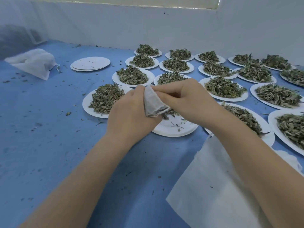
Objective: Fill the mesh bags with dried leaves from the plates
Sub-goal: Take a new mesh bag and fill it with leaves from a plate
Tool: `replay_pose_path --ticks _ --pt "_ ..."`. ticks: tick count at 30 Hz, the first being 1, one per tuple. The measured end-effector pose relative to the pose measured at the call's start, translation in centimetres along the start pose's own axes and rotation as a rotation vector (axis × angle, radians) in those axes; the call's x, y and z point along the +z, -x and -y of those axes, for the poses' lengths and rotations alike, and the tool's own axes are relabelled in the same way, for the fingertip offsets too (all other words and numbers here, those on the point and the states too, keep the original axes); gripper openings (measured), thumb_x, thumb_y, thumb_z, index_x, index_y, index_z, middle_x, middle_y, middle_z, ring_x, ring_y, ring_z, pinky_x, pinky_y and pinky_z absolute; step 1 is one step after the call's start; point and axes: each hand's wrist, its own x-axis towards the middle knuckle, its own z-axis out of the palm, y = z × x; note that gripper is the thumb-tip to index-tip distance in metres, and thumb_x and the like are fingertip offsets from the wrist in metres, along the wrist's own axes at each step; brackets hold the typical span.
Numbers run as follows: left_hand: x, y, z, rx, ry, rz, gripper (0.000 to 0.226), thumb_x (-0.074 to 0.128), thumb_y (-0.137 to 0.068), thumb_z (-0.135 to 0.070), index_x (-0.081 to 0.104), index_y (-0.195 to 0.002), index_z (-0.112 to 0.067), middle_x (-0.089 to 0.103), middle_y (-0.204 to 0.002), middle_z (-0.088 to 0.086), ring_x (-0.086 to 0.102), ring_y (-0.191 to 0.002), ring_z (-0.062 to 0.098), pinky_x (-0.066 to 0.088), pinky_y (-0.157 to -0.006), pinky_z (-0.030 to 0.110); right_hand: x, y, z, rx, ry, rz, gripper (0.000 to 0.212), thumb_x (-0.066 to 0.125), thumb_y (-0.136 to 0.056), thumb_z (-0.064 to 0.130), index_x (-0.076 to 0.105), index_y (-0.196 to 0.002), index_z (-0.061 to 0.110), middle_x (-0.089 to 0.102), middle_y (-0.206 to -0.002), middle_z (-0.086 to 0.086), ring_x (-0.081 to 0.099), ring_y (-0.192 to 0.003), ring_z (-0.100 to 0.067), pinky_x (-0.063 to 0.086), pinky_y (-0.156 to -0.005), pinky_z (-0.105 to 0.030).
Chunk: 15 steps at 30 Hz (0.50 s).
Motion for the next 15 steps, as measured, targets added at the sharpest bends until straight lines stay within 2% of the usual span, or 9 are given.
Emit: replay_pose_path --ticks 2,3,5,6,7,8,11,13,15 --pt "-0.1 -0.1 0.1 -0.031 0.019 -0.008 0.062 0.059 -0.062 -0.053 0.051 -0.108 -0.013 0.06 -0.092 0.003 0.056 -0.082 0.025 0.046 -0.068 0.036 -0.7 0.2 0.2 -0.011 0.009 0.142 0.034 0.054 -0.092 0.015 0.067 -0.108 0.042 0.067 -0.075 -0.009 0.041 -0.055 -0.012 0.034 -0.048 -0.018" --pt "-0.1 -0.1 0.1 -0.036 0.012 -0.006 0.062 0.062 -0.062 -0.052 0.051 -0.109 -0.014 0.06 -0.092 0.003 0.056 -0.083 0.025 0.046 -0.068 0.037 -0.9 0.2 0.3 -0.021 0.022 0.174 0.037 0.054 -0.091 0.012 0.067 -0.108 0.042 0.067 -0.078 -0.011 0.044 -0.055 -0.016 0.035 -0.048 -0.021" --pt "-0.2 -0.1 0.0 -0.033 0.005 -0.001 0.061 0.061 -0.06 -0.054 0.052 -0.109 -0.017 0.06 -0.092 0.003 0.056 -0.083 0.026 0.047 -0.07 0.039 -0.9 0.2 0.3 -0.037 0.04 0.125 0.038 0.06 -0.088 0.01 0.067 -0.098 0.046 0.071 -0.087 -0.004 0.062 -0.068 -0.02 0.046 -0.058 -0.03" --pt "-0.3 0.0 -0.1 -0.025 0.011 -0.002 0.06 0.061 -0.061 -0.053 0.053 -0.109 -0.018 0.06 -0.092 0.002 0.056 -0.083 0.026 0.048 -0.069 0.04 -0.8 0.1 0.2 -0.038 0.039 0.072 0.038 0.065 -0.084 0.01 0.066 -0.092 0.047 0.071 -0.088 0.005 0.066 -0.075 -0.011 0.05 -0.064 -0.026" --pt "-0.3 0.1 -0.3 -0.009 0.013 -0.005 0.058 0.062 -0.062 -0.051 0.054 -0.11 -0.019 0.06 -0.092 0.003 0.056 -0.083 0.026 0.048 -0.069 0.04 -0.7 0.1 0.1 -0.036 0.04 0.02 0.037 0.07 -0.081 0.011 0.065 -0.087 0.047 0.068 -0.085 0.013 0.065 -0.076 -0.003 0.05 -0.063 -0.017" --pt "-0.3 0.1 -0.4 0.013 0.005 -0.007 0.056 0.064 -0.064 -0.048 0.055 -0.111 -0.018 0.06 -0.092 0.004 0.056 -0.082 0.027 0.048 -0.068 0.04 -0.5 0.0 0.0 -0.032 0.047 -0.028 0.036 0.072 -0.078 0.012 0.065 -0.082 0.047 0.066 -0.079 0.018 0.063 -0.071 0.002 0.046 -0.06 -0.011" --pt "-0.2 0.4 -0.8 0.087 -0.048 -0.015 0.054 0.072 -0.066 -0.033 0.058 -0.113 -0.013 0.06 -0.091 0.01 0.057 -0.077 0.033 0.047 -0.062 0.038 0.2 -0.1 -0.2 0.005 0.085 -0.103 0.024 0.07 -0.075 0.009 0.074 -0.075 0.033 0.062 -0.057 0.015 0.051 -0.052 0.003 0.039 -0.048 -0.009" --pt "-0.1 0.5 -1.1 0.106 -0.065 -0.011 0.053 0.075 -0.065 -0.021 0.059 -0.113 -0.008 0.061 -0.093 0.013 0.058 -0.077 0.034 0.044 -0.061 0.037 0.7 -0.1 -0.2 -0.002 0.161 -0.032 0.02 0.063 -0.077 0.007 0.072 -0.067 0.022 0.058 -0.05 0.007 0.043 -0.05 -0.003 0.033 -0.046 -0.013" --pt "0.1 0.6 -1.3 0.11 -0.088 -0.004 0.052 0.074 -0.065 -0.014 0.059 -0.114 -0.006 0.062 -0.097 0.013 0.059 -0.081 0.035 0.043 -0.063 0.037 0.9 -0.1 -0.3 -0.013 0.174 0.08 0.032 0.059 -0.082 0.004 0.061 -0.057 0.024 0.049 -0.044 0.008 0.038 -0.048 -0.006 0.027 -0.046 -0.016"
